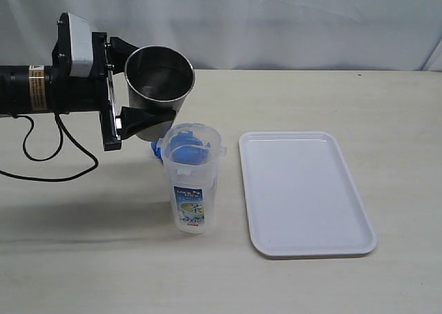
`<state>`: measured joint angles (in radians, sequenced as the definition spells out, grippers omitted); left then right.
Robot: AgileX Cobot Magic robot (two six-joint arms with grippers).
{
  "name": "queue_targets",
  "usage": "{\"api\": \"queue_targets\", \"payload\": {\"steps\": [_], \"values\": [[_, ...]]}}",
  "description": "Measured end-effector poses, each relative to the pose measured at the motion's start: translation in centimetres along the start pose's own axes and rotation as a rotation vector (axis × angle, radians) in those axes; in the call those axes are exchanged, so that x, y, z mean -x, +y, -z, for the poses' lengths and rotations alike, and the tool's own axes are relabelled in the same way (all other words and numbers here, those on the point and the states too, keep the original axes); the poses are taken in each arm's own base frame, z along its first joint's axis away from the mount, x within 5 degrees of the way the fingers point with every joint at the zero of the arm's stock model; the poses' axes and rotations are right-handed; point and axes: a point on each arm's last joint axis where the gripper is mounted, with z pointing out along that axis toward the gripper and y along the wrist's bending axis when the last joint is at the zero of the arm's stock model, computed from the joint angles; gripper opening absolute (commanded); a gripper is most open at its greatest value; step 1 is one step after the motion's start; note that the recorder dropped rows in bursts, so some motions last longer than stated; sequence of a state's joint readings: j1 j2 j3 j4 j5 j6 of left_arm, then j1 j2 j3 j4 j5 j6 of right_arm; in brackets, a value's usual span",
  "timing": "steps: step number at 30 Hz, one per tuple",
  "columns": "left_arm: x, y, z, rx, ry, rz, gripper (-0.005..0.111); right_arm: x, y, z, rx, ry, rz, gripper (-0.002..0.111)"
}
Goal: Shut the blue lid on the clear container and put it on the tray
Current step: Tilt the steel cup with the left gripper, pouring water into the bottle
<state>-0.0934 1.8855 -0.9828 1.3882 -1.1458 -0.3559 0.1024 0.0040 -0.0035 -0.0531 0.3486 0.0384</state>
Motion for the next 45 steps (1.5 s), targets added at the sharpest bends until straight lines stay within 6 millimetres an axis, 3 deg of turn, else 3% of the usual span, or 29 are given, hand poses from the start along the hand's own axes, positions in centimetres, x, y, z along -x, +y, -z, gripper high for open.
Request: {"api": "queue_targets", "payload": {"steps": [45], "values": [[0.26, -0.51, -0.61, -0.031, -0.009, -0.302, 0.0, 0.0, 0.0, 0.0, 0.0, 0.0, 0.0, 0.005]]}}
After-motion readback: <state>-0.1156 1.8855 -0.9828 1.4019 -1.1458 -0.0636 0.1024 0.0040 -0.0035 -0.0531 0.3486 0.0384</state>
